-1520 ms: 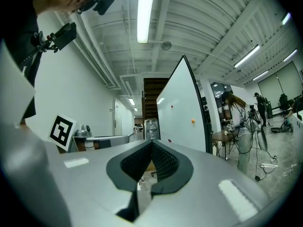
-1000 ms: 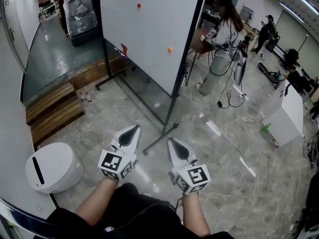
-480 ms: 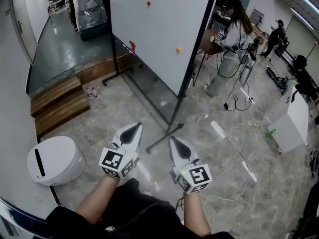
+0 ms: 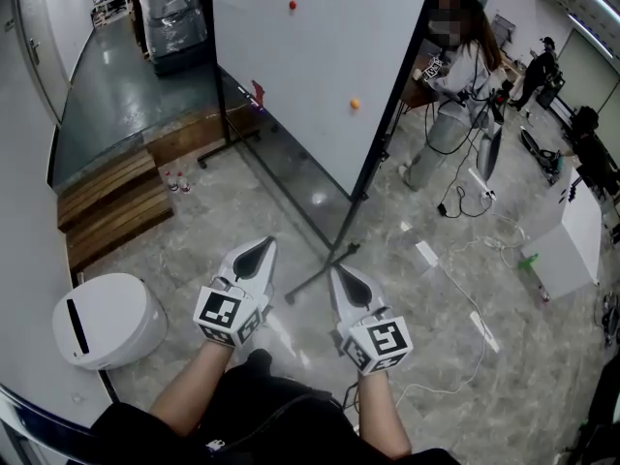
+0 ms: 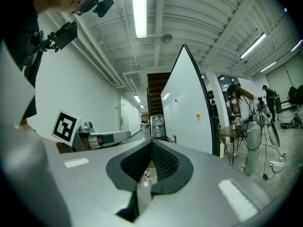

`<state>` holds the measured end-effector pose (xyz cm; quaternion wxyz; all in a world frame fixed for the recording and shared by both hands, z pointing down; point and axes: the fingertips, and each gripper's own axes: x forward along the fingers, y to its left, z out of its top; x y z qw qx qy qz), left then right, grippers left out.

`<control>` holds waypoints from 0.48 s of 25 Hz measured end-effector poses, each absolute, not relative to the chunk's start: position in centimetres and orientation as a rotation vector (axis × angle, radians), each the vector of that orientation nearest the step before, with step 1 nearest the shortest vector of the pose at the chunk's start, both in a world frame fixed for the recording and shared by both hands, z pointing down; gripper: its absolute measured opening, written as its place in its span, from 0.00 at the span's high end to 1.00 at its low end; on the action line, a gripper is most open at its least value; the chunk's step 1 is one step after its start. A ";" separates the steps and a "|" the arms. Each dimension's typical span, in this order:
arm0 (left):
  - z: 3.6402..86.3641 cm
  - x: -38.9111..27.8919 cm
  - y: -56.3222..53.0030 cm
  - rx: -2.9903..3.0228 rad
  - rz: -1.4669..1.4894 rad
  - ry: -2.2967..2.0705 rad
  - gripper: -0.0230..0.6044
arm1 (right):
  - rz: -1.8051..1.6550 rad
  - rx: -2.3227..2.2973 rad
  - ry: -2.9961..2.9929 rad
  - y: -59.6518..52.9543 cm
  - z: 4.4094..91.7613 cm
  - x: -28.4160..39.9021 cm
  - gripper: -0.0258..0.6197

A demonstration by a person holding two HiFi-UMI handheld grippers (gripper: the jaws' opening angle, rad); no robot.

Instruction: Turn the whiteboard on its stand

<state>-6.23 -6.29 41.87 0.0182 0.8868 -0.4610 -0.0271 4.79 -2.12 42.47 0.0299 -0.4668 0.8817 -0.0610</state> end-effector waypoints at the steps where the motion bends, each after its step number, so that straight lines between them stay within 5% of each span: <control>1: 41.8 -6.3 -6.9 2.758 -0.085 -1.423 0.96 | -0.187 -1.449 2.720 -2.8 42.5 4.7 0.95; 12: 41.1 -7.4 -14.6 2.806 -0.122 -1.311 0.96 | -0.154 -1.553 2.658 -10.0 41.3 3.7 0.95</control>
